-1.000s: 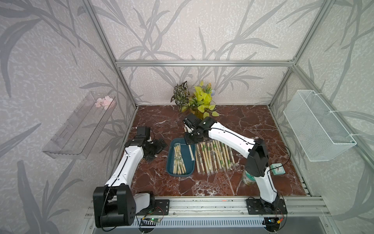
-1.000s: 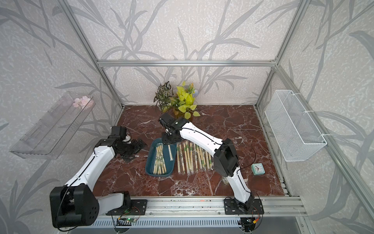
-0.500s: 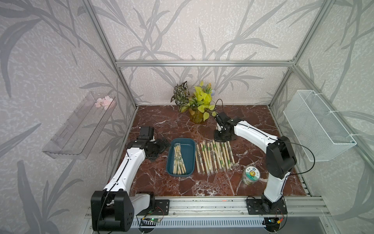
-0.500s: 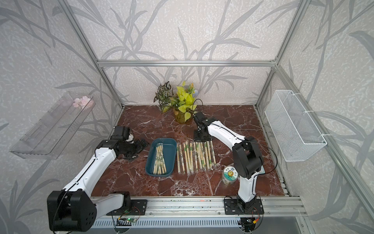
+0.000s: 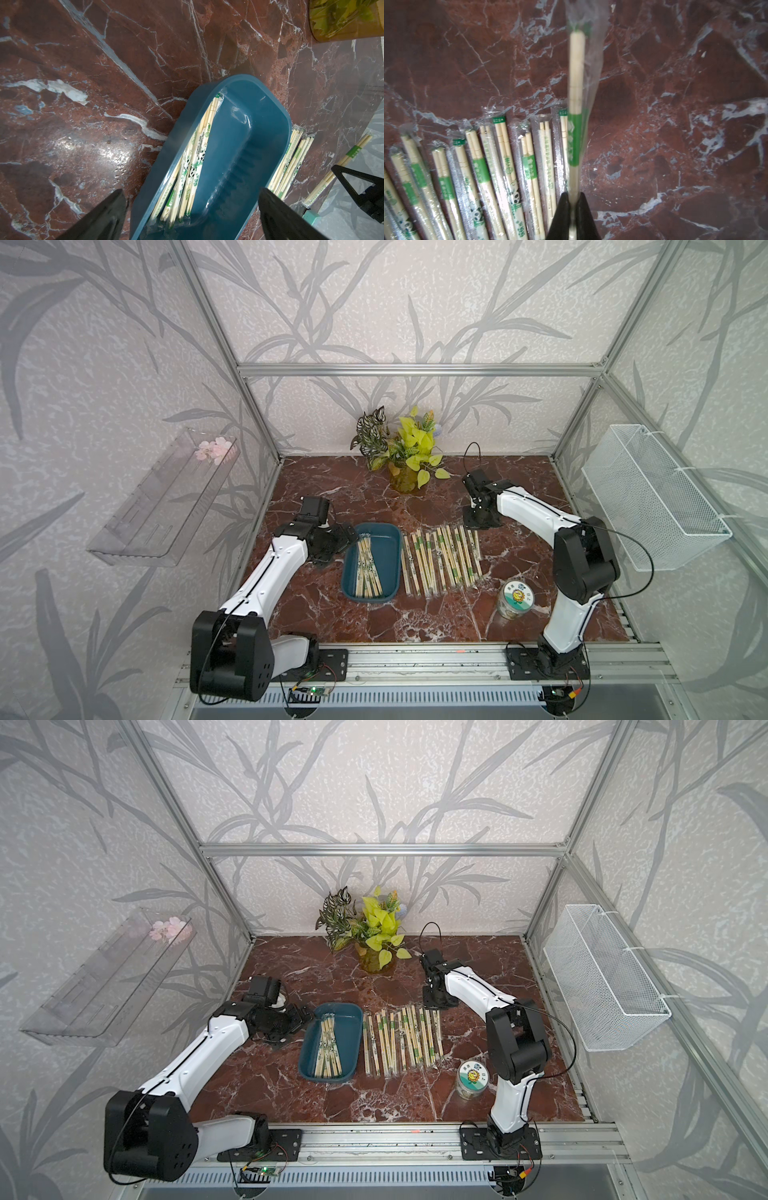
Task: Take the paired disposable chopsticks out of the storage box
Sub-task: Place the paired disposable chopsticks at the center of the board.
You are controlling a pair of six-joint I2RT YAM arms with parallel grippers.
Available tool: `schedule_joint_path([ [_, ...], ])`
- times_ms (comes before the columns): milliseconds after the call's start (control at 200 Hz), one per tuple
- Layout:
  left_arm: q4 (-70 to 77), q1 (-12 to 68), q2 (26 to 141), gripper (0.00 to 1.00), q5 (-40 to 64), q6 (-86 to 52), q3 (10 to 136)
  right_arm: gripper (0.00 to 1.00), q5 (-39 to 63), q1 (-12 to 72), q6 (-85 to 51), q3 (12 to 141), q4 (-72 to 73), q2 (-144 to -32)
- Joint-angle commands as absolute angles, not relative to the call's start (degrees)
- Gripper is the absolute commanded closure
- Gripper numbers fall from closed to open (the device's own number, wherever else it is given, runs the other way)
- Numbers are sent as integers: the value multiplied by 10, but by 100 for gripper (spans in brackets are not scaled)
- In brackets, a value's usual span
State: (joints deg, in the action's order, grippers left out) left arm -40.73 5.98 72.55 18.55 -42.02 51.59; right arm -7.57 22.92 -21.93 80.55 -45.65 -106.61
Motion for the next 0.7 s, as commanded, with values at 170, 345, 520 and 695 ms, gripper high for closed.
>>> schedule_joint_path([
  [170,-396,64,742,0,180,-419,537,99,-119,227,-196,796,-480,-1095],
  [345,-393,65,742,0,182,-420,533,99,-109,227,-207,775,-476,-1108],
  [520,-394,65,741,0,181,-420,531,97,-109,227,-214,756,-466,-1108],
  [695,-397,65,739,0,180,-418,533,88,-99,227,-218,745,-460,-1110],
])
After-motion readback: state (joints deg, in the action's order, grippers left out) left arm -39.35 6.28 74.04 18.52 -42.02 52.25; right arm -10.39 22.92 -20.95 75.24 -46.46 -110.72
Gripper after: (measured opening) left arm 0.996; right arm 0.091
